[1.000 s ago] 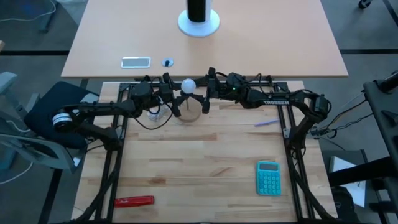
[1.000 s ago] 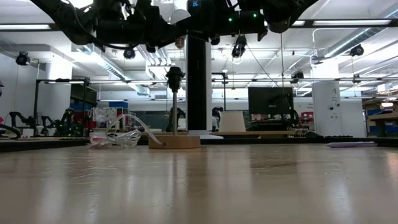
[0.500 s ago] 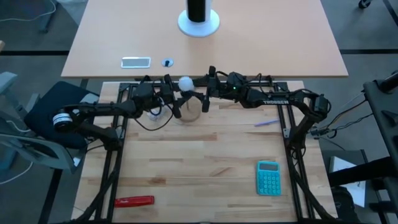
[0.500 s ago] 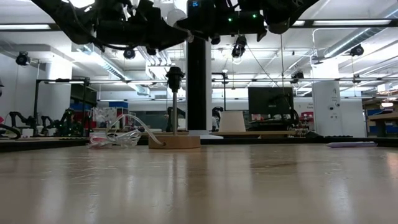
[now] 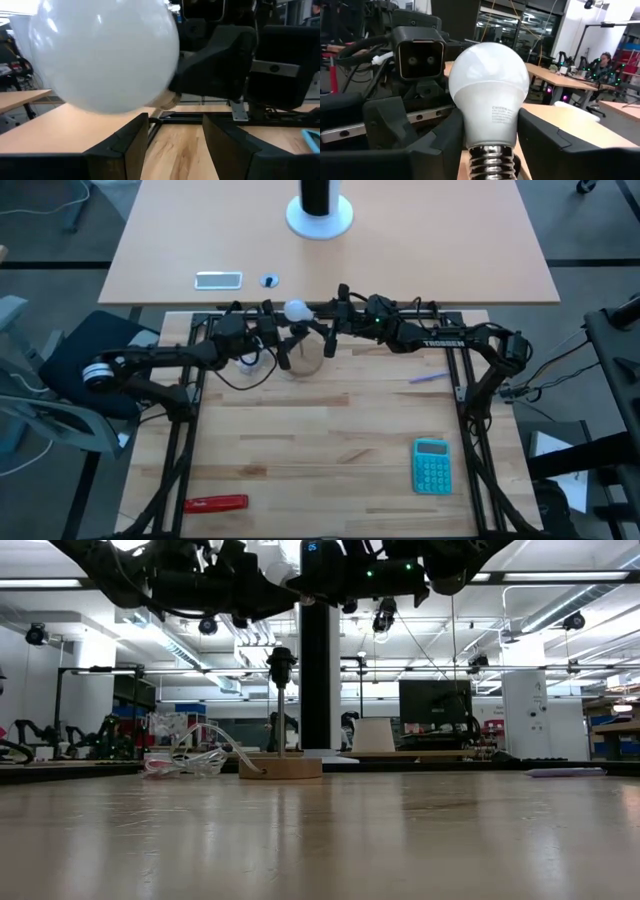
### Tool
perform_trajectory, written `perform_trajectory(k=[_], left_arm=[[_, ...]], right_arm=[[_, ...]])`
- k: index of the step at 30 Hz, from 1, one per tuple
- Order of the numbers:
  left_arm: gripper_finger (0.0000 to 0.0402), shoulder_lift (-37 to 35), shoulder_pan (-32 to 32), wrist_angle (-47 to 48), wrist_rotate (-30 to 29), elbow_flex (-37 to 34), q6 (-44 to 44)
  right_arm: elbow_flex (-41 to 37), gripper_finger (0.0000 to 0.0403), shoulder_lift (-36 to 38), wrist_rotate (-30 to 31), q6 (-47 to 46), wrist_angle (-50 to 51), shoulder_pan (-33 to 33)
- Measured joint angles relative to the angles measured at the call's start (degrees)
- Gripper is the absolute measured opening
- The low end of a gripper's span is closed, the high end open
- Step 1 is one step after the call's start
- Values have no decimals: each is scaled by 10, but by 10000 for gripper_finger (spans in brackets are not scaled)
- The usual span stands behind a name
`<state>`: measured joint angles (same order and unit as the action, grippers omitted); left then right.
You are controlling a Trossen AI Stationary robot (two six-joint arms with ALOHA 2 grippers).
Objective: Screw lightbulb
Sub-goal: Insert the light bulb into the bulb socket
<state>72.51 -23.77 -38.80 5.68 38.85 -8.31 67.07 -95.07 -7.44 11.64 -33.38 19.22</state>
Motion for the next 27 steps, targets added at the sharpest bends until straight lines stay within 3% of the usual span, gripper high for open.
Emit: perform_trajectory(k=[6,14,27], left_arm=[[180,-18,0,13,-14,0,-18],[180,-33,-1,45,-18,-1,-39],[155,-33,0,54,-6,0,-41]], right_arm=[[0,154,1,1,6,21,0],[-1,173,2,-1,20,59,0],[0,171,1,-8,20,62,-1]])
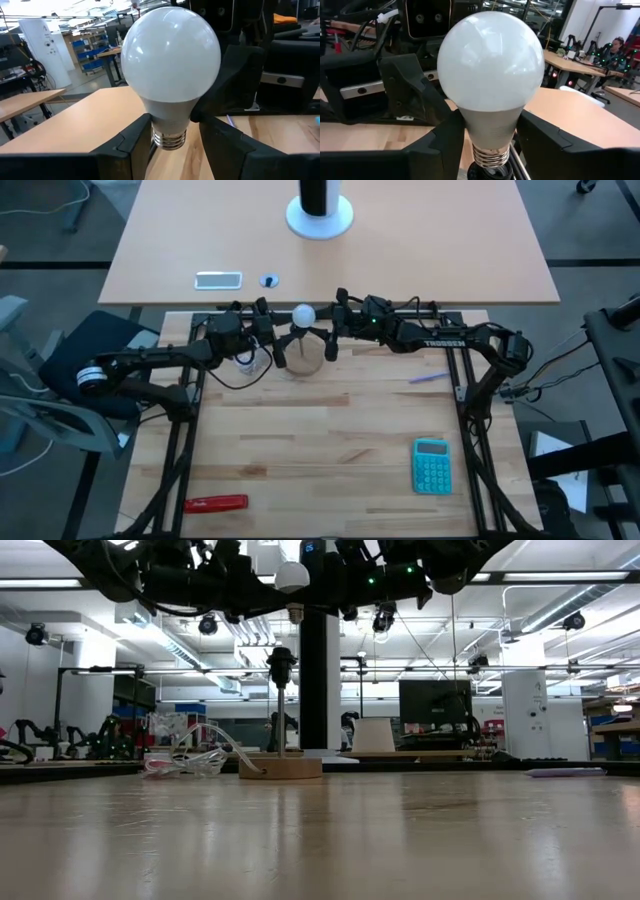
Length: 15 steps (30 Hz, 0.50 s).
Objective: Screw lightbulb
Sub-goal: Insert the light bulb into the bulb socket
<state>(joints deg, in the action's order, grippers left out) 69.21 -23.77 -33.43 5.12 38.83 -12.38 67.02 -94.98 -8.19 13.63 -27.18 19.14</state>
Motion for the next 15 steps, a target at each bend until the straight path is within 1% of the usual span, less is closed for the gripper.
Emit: perform_trajectory(k=[2,5,9,12,15], left_arm=[[155,0,1,0,8,0,0],[155,0,2,0,39,0,0],[155,1,4,0,51,0,0],[155,1,4,-1,51,0,0],[155,1,5,-2,51,1,0]], right_arm=[[0,175,0,-3,1,0,0],[1,181,0,-7,6,0,-1],[1,183,0,-27,13,-1,-1],[1,179,-2,-28,15,0,-1],[1,164,-2,-26,20,-2,-1]])
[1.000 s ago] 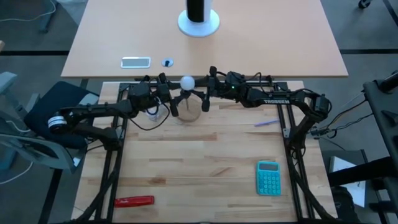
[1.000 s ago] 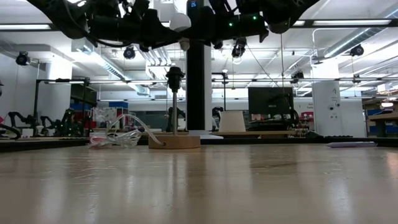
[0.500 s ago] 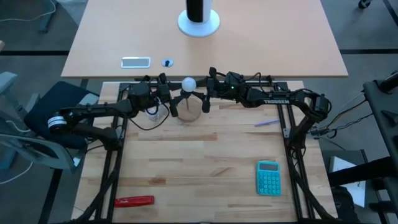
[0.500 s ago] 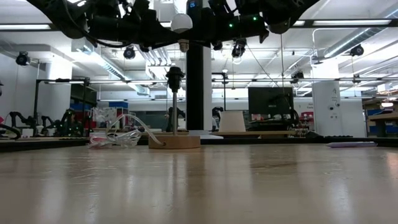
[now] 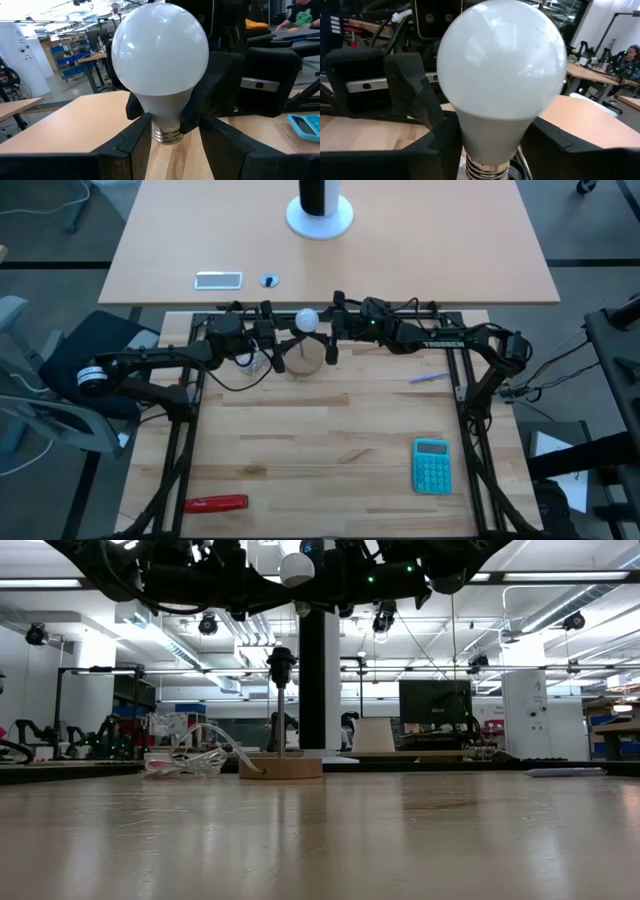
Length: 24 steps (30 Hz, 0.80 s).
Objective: Screw lightbulb
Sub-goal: Insert the light bulb into the bulb socket
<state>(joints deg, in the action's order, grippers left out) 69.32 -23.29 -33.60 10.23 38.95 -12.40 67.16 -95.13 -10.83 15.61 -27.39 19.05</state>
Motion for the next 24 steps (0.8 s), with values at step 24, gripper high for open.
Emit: perform_trajectory(k=[24], left_arm=[[155,-123,-17,90,-96,-4,-61]], right_arm=[[-46,120,-158,-51,-204,-368,57]])
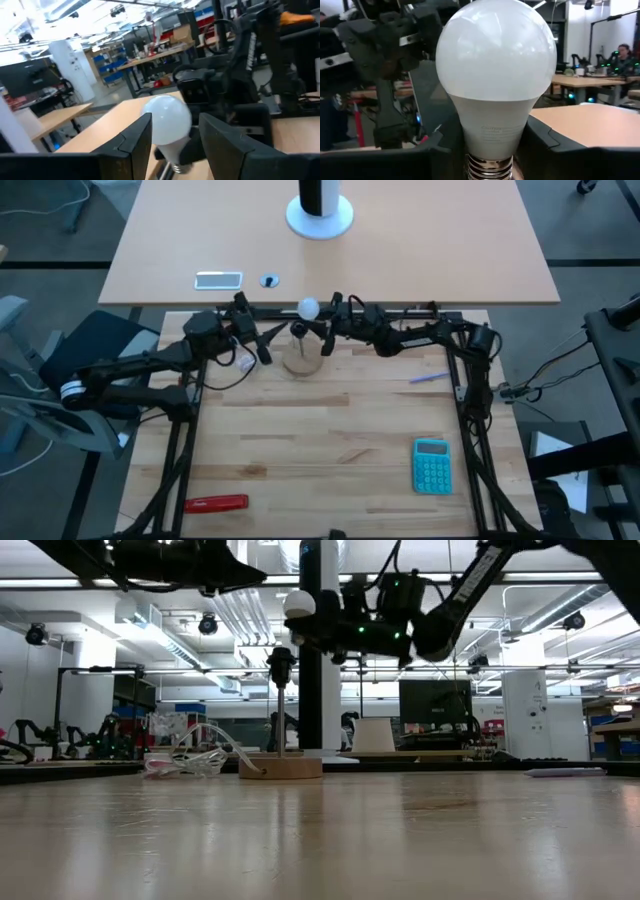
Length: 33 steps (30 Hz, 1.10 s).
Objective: Screw lightbulb
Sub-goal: Insert the light bulb into the bulb socket
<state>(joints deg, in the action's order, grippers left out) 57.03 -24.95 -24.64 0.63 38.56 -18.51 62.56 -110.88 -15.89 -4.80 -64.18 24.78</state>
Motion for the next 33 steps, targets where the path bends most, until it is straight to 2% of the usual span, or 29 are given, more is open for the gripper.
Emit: perform_trajectory(k=[7,13,26,33], left_arm=[[155,33,-33,-51,-1,-1,9],[155,50,-40,-73,-1,-1,11],[155,58,-40,-118,-1,-1,12],[155,99,-40,-132,0,-1,15]], right_arm=[[40,120,-46,-9,-18,-23,1],[58,120,-46,-9,-2,13,3],[62,120,-46,-8,17,26,-5],[62,120,-46,-8,23,42,-6]])
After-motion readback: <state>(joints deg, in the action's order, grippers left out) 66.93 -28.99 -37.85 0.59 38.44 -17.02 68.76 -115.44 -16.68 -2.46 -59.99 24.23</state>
